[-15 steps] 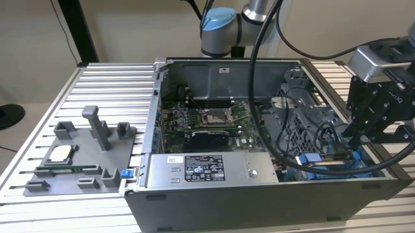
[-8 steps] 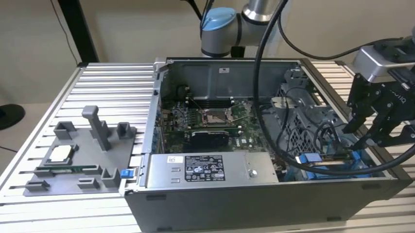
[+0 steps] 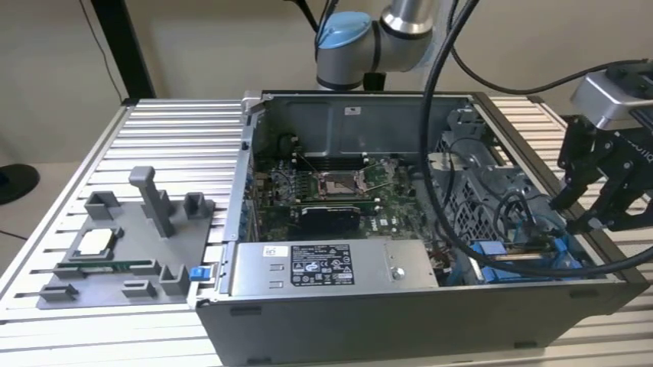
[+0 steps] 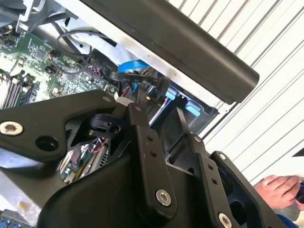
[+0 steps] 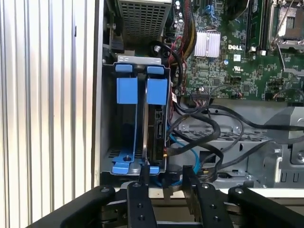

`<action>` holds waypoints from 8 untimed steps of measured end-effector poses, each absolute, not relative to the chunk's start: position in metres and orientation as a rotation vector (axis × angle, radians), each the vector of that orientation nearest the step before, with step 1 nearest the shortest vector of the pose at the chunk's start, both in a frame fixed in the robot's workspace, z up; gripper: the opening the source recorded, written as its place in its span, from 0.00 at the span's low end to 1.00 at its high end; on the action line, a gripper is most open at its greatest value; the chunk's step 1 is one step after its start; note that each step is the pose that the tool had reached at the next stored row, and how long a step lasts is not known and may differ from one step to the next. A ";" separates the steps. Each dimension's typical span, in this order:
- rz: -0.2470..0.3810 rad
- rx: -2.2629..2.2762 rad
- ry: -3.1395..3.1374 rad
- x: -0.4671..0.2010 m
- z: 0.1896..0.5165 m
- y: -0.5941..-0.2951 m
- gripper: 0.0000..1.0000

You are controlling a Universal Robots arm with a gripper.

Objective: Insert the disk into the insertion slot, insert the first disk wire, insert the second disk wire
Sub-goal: 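Insert the second disk wire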

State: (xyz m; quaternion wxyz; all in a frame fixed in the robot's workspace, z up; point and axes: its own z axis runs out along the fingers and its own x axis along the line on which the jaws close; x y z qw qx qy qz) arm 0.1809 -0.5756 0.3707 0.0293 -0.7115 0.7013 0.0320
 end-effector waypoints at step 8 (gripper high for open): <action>0.110 -2.200 2.166 0.193 0.371 -0.577 1.00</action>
